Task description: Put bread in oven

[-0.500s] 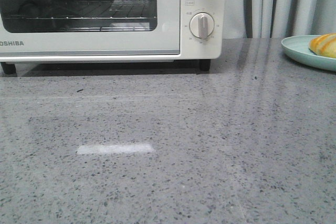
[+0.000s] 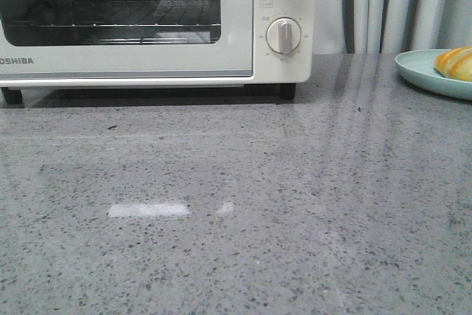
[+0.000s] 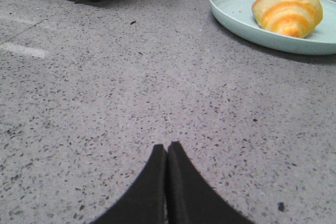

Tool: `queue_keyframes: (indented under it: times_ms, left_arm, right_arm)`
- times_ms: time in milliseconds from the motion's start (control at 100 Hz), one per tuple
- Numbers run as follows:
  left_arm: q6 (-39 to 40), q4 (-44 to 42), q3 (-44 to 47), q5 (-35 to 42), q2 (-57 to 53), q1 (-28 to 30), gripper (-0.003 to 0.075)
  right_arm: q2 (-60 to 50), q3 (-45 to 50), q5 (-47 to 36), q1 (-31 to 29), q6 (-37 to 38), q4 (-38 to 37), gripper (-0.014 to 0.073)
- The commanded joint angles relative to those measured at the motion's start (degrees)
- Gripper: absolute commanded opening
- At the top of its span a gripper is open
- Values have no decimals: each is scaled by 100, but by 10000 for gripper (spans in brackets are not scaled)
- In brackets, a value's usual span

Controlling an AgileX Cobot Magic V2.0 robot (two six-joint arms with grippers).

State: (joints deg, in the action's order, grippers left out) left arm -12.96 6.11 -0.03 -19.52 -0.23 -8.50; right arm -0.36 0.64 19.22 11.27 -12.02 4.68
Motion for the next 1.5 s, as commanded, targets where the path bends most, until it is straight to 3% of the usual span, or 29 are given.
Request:
queue_keyframes:
  times_ms: [0,510,730,810,930,1020,1140,1270,1390,1490]
  left_arm:
    - [35,63,143,303,-175,9,-21]
    - [35,63,143,303,-175,9,-21]
    - [35,-7,143,343,-175,9,-21]
    - [35,116,143,610,-175,9,-21]
    - [35,1580,143,1291,-175,9,-21]
    - [35,2235,143,1802,-175,9,-21]
    - [35,3583,143,2333,-175,9,-21]
    - [35,4900,112,2659,-175,9,-21]
    - [-185,3887,-356,2305,-144,9,-21]
    - [-185,2878,-1038,1952,122,9,-21]
  right_arm:
    - [-126,69,-201,-43,-45,-72,-69]
    - [-126,69,-227,-43,-45,-72,-69]
    - [-126,69,-1147,-43,-45,-59,-69]
    - [-126,69,-1738,-43,-45,693,-69]
    - [-126,69,-2477,-43,-45,2459,-69]
    - [-126,69,-2490,-43,-45,3207,-69]
    - [-126,69,-2590,-43,-45,3408,-69]
    - [-126,46,-3367,-43,-45,3550,-69]
    - [-53,-363,-3161,-43,-45,3430,-69]
    - [283,-967,-2430,-43,-58,2482,-69]
